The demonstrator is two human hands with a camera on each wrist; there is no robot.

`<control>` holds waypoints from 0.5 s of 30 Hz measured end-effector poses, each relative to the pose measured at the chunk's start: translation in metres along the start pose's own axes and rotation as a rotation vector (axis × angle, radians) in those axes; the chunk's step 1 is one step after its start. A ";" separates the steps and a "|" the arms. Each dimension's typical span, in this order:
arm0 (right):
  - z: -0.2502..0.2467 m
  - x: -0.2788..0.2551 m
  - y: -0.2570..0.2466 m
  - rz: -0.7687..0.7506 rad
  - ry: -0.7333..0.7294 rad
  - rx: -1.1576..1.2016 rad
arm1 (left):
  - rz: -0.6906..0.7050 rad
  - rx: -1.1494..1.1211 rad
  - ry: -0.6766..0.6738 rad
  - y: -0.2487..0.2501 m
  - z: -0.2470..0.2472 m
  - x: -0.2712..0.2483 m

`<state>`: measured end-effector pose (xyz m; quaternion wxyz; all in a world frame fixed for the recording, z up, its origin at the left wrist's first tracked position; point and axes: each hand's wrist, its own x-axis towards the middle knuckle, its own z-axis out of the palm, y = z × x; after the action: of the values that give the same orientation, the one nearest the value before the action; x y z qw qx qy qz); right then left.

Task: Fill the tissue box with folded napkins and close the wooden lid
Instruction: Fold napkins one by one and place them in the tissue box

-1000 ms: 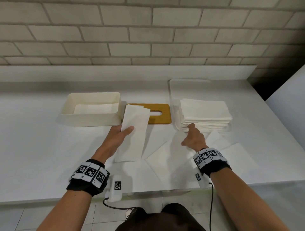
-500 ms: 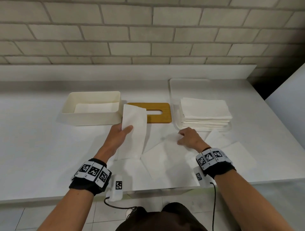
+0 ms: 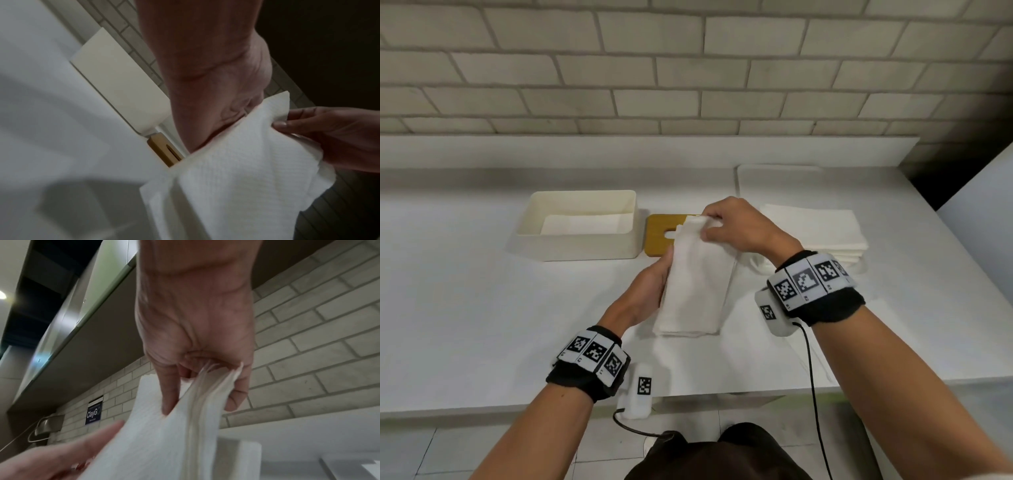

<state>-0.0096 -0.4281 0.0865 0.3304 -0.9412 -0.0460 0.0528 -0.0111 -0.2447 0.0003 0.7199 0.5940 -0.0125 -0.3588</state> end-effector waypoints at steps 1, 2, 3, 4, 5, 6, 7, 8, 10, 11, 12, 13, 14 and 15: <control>0.001 0.003 0.000 0.002 0.012 -0.014 | -0.003 -0.034 -0.014 -0.002 -0.001 -0.001; 0.002 0.006 0.000 0.005 0.023 -0.011 | -0.004 -0.045 -0.022 -0.003 -0.002 -0.001; 0.004 0.008 0.001 0.014 0.033 0.008 | -0.001 -0.021 -0.027 -0.005 -0.003 -0.003; 0.006 0.008 0.001 0.031 0.059 0.032 | 0.008 0.014 -0.012 -0.007 -0.004 -0.002; 0.010 0.009 0.004 0.060 0.127 0.076 | 0.023 0.042 0.024 -0.009 -0.005 -0.001; 0.014 0.007 0.007 0.103 0.232 0.141 | 0.041 0.035 0.068 -0.010 -0.006 0.000; 0.020 0.004 0.012 0.163 0.355 0.243 | 0.058 -0.002 0.102 -0.011 -0.008 0.001; 0.026 -0.001 0.017 0.236 0.455 0.359 | 0.075 -0.052 0.122 -0.010 -0.010 0.002; 0.038 -0.011 0.023 0.369 0.407 0.597 | 0.107 -0.138 0.140 -0.007 -0.016 0.002; 0.044 -0.015 0.029 0.388 0.277 0.715 | 0.124 -0.157 0.141 -0.006 -0.018 0.002; 0.050 -0.020 0.031 0.368 0.139 0.833 | 0.137 -0.166 0.138 -0.005 -0.020 0.003; 0.057 -0.026 0.029 0.332 0.033 0.930 | 0.146 -0.164 0.126 -0.005 -0.021 0.004; 0.063 -0.031 0.026 0.290 -0.037 1.004 | 0.157 -0.149 0.113 -0.004 -0.020 0.004; 0.070 -0.033 0.027 0.249 -0.063 1.023 | 0.172 -0.118 0.104 -0.003 -0.018 0.004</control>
<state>-0.0495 -0.4100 0.0175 0.7371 -0.6562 0.0878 0.1355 -0.0013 -0.2316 -0.0095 0.7814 0.5653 -0.0049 -0.2643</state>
